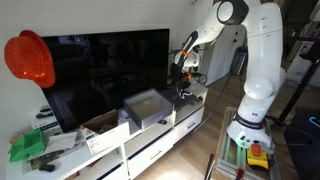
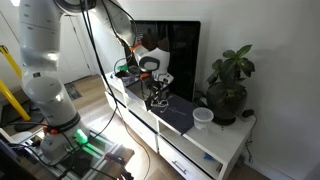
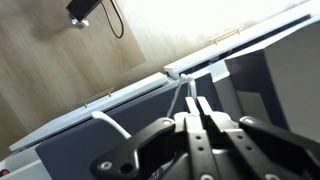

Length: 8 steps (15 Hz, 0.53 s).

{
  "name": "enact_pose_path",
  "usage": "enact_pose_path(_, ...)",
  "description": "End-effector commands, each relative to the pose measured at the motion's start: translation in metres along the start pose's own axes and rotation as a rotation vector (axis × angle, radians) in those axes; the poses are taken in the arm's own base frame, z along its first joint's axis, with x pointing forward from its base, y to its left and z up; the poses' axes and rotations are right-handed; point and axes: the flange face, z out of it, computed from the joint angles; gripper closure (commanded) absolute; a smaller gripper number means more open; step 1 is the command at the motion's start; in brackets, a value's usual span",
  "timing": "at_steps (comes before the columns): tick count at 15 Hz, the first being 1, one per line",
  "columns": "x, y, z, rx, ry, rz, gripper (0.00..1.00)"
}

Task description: Hang the white sunglasses on the edge of the blue box

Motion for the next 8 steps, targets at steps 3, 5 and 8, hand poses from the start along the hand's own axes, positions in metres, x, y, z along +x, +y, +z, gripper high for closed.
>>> enact_pose_path(3,-0.06,0.016,-0.045,0.131,-0.112,-0.263,0.99)
enact_pose_path(5,-0.073,0.016,-0.049,0.187,-0.142,-0.307,0.99)
enact_pose_path(8,-0.094,0.001,-0.046,0.26,-0.12,-0.309,0.99)
